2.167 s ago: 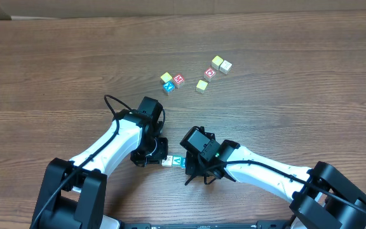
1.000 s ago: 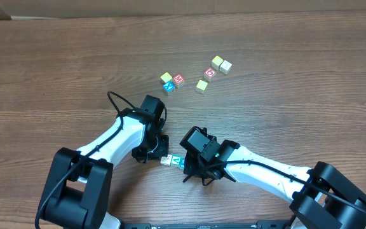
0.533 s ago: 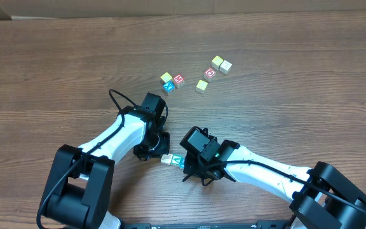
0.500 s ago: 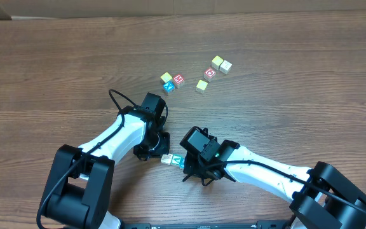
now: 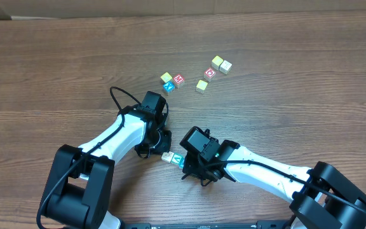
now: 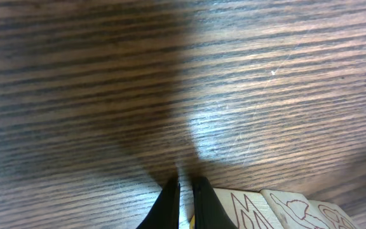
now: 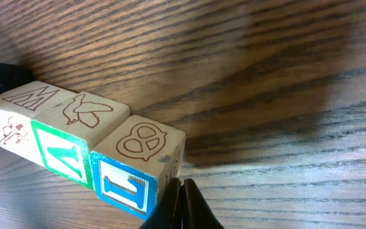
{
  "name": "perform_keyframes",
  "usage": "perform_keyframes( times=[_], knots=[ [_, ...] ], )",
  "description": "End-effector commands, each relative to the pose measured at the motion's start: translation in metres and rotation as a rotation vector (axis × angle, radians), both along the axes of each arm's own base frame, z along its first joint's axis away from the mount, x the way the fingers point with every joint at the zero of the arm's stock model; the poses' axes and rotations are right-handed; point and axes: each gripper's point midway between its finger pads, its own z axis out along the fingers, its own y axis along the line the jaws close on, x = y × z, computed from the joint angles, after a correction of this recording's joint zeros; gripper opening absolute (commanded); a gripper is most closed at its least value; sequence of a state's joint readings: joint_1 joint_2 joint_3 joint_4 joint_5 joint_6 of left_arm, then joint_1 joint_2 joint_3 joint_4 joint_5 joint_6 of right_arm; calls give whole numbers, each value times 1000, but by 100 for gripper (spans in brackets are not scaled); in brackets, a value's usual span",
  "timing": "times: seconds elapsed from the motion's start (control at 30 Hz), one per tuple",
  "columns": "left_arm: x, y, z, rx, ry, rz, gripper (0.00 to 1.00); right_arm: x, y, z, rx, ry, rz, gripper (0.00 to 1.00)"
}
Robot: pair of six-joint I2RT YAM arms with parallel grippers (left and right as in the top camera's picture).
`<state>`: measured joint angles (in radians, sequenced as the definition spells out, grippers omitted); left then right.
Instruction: Flip 5 blocks
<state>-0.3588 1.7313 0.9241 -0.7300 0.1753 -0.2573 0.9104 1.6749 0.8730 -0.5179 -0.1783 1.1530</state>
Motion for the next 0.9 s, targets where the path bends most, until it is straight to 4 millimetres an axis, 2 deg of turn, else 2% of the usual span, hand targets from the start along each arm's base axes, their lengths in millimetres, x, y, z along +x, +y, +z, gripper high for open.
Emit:
perform_keyframes(
  times=[0.0, 0.53, 0.87],
  knots=[
    [-4, 6, -20, 42, 27, -45, 4, -2, -1, -3, -4, 28, -43, 4],
    [-10, 12, -37, 82, 72, -61, 4, -3, -2, -3, -7, 56, -99, 4],
    [-14, 15, -43, 99, 93, -61, 4, -5, -5, -13, -31, 77, -123, 4]
  ],
)
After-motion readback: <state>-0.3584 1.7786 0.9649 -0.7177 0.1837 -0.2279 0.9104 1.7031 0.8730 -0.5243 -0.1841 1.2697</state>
